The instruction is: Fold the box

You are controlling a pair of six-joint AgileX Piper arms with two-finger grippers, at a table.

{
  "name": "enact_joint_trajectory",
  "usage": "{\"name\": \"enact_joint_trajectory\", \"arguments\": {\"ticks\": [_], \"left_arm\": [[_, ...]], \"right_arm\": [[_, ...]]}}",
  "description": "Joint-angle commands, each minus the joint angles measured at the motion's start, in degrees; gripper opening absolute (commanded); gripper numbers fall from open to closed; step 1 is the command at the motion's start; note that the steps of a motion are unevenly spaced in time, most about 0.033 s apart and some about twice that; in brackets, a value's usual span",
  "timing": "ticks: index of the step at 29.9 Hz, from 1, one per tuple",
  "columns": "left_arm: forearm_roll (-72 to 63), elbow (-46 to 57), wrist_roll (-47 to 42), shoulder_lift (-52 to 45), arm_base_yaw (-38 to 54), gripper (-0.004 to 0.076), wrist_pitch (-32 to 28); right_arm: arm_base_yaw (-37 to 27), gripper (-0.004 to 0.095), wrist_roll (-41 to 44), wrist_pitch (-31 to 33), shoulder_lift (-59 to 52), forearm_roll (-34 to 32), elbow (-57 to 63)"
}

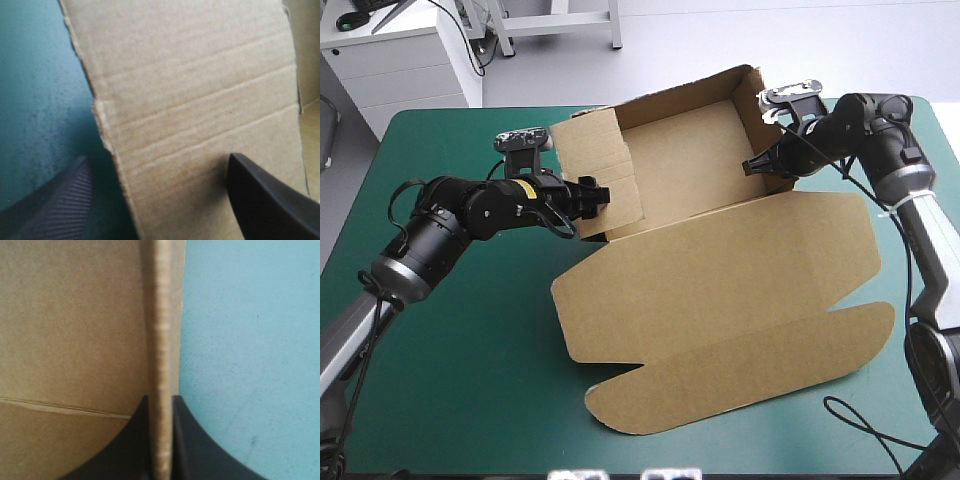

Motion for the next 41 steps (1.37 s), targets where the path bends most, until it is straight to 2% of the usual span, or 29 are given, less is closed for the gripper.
{"name": "enact_joint_trajectory", "arguments": {"ticks": [1,4,9,16,21,27,39,41], "left_arm": [[8.6,-1.9,-9.4,-2.1,-0.9,0.0529,-3.0],[10.7,-1.9,-13.0,-1.8,-0.9,0.0529,-3.0],[9.4,-1.9,-13.0,0.1,-1.1,0.0529,-2.7],[6.0,-1.9,-13.0,2.0,-1.1,0.0529,-2.2],[4.0,-1.9,-13.0,2.1,-1.1,0.0529,-4.5],[2.5,-1.9,-13.0,2.6,-1.1,0.0529,-4.5],[2.5,-1.9,-12.9,1.9,-1.1,0.0528,-5.2],[2.5,-1.9,-12.9,1.9,-1.1,0.0505,-5.1]], "right_arm": [[1.3,-0.0011,0.5,-3.1,-2.8,3.3,-1.8],[2.6,-0.0011,1.9,-4.1,-2.8,2.6,-1.8],[4.7,-0.0012,3.8,-5.1,-2.8,0.1,-1.8],[4.7,-0.0012,5.0,-5.1,-2.9,0.8,-1.8],[4.7,-0.0012,5.0,-5.0,-2.9,1.2,-1.8],[4.7,-0.0012,5.0,-4.9,-2.9,2.3,-1.8],[5.4,-0.0011,5.0,-5.2,-3.6,1.1,-1.9],[5.8,-0.0012,5.0,-5.2,-3.8,0.8,-2.4]]}}
